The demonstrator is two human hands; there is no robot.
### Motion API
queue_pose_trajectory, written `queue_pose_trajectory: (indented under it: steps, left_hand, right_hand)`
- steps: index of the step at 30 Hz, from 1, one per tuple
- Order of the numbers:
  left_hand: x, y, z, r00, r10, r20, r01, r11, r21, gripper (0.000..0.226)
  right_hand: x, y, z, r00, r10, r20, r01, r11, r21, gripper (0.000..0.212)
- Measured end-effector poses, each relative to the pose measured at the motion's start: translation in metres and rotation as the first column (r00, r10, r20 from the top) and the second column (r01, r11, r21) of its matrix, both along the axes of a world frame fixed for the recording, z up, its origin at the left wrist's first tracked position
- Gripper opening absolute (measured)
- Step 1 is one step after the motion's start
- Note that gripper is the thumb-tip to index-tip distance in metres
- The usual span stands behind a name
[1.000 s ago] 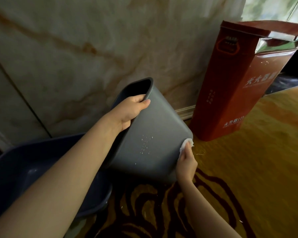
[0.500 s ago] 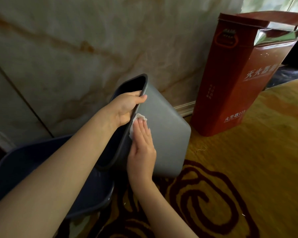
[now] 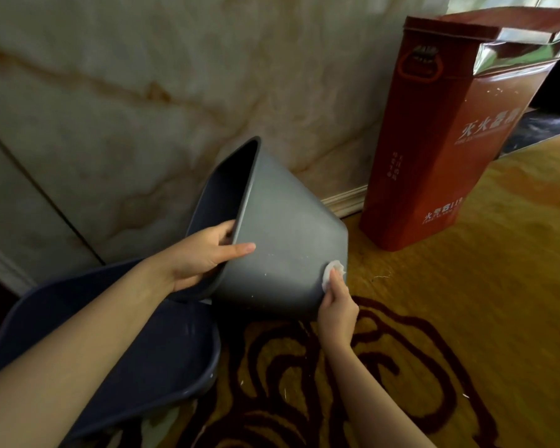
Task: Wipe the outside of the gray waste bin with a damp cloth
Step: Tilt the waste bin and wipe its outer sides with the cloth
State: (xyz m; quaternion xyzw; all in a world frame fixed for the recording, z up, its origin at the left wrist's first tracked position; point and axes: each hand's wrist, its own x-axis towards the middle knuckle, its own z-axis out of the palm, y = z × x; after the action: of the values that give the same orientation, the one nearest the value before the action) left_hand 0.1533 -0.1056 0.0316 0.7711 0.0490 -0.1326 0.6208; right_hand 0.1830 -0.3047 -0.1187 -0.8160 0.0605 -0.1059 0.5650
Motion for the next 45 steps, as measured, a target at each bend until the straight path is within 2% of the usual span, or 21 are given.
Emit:
queue_pose_trajectory:
  steps: [4,8,10,13,15,19,21,24,27,30,32,34,37,40,42,45]
  left_hand:
    - [-0.011,0.002,-0.007,1.0,-0.024,0.004,0.023,1.0,0.016,0.056]
    - [-0.015,-0.005,-0.008,1.0,-0.002,0.007,0.002,1.0,-0.018,0.026]
    - [-0.012,-0.009,-0.009,1.0,0.016,0.013,-0.015,0.999,-0.029,0.019]
    - [-0.008,-0.014,-0.011,0.994,0.081,0.072,-0.081,0.997,-0.007,0.024]
    - [-0.006,-0.016,-0.009,0.993,0.069,0.091,-0.072,0.997,0.03,0.039]
    - [-0.003,-0.02,-0.01,0.99,0.056,0.126,-0.057,0.998,0.007,0.03]
    - [-0.003,-0.022,-0.01,0.986,0.078,0.144,-0.078,0.997,-0.006,0.024]
    - [-0.004,-0.02,-0.009,0.99,0.077,0.122,-0.076,0.997,-0.014,0.026]
    - [-0.004,-0.02,-0.007,0.992,0.071,0.102,-0.07,0.997,-0.015,0.033]
    - [0.0,-0.022,-0.006,0.993,0.069,0.095,-0.067,0.997,-0.022,0.035]
    - [0.005,-0.025,-0.004,0.993,0.058,0.099,-0.056,0.998,-0.02,0.032]
    - [0.009,-0.027,-0.003,0.995,0.038,0.093,-0.037,0.999,-0.011,0.026]
    - [0.015,-0.032,-0.003,0.993,0.029,0.113,-0.029,1.0,-0.005,0.023]
    - [0.02,-0.04,-0.001,0.987,0.038,0.154,-0.041,0.999,0.018,0.022]
    - [0.023,-0.045,0.001,0.982,0.04,0.182,-0.052,0.997,0.06,0.021]
    - [0.026,-0.049,0.005,0.985,0.005,0.175,-0.028,0.991,0.13,0.022]
  right_hand:
    - [0.005,-0.002,-0.002,0.995,-0.06,-0.081,0.068,0.992,0.102,0.033]
    - [0.003,0.007,0.015,0.993,-0.088,-0.075,0.101,0.975,0.199,0.025]
    - [-0.008,0.021,0.035,0.997,0.016,0.071,-0.026,0.989,0.145,0.031]
    - [-0.031,0.054,0.061,0.932,0.22,0.29,-0.237,0.971,0.028,0.05]
    - [-0.045,0.072,0.075,0.882,0.274,0.383,-0.287,0.958,-0.024,0.053]
    - [-0.037,0.069,0.077,0.831,0.302,0.468,-0.31,0.949,-0.061,0.05]
    - [-0.017,0.055,0.07,0.881,0.272,0.388,-0.287,0.958,-0.02,0.047]
    - [0.018,0.025,0.043,0.99,0.117,0.084,-0.123,0.99,0.063,0.039]
    - [0.039,-0.011,0.006,0.986,0.045,-0.163,-0.043,0.999,0.016,0.035]
    - [0.044,-0.028,-0.014,0.969,0.054,-0.242,-0.065,0.997,-0.037,0.033]
    - [0.043,-0.028,-0.012,0.968,0.033,-0.248,-0.035,0.999,-0.004,0.032]
    - [0.038,-0.019,0.001,0.978,0.051,-0.2,-0.038,0.997,0.065,0.034]
    - [0.025,0.004,0.04,0.982,0.17,0.081,-0.176,0.982,0.074,0.037]
    - [0.006,0.026,0.077,0.913,0.261,0.312,-0.292,0.955,0.057,0.04]
    - [-0.013,0.038,0.086,0.88,0.285,0.379,-0.33,0.942,0.059,0.046]
    - [-0.04,0.053,0.08,0.879,0.218,0.423,-0.275,0.958,0.078,0.051]
